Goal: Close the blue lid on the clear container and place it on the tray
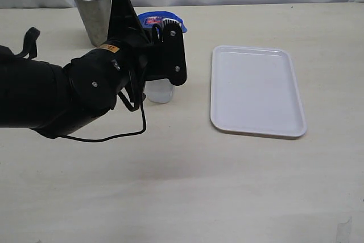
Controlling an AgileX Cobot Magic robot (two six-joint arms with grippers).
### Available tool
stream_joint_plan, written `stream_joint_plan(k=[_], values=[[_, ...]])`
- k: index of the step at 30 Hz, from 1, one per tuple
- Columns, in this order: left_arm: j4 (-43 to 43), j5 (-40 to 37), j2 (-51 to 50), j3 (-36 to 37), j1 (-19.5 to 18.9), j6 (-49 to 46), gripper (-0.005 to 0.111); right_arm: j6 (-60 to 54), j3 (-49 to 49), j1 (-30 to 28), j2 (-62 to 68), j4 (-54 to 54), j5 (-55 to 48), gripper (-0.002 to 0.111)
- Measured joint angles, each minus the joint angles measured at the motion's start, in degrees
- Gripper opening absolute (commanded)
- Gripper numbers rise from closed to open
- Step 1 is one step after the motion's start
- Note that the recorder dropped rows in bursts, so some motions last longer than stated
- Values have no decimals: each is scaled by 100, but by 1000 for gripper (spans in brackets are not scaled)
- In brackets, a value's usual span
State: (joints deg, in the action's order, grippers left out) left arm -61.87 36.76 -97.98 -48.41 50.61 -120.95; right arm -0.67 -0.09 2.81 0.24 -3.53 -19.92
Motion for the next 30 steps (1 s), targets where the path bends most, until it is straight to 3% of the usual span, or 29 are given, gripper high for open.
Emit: stream_joint_plan(k=[30], values=[[0,-58,77,4,0,0,0,0,0,0,0,0,0,4]])
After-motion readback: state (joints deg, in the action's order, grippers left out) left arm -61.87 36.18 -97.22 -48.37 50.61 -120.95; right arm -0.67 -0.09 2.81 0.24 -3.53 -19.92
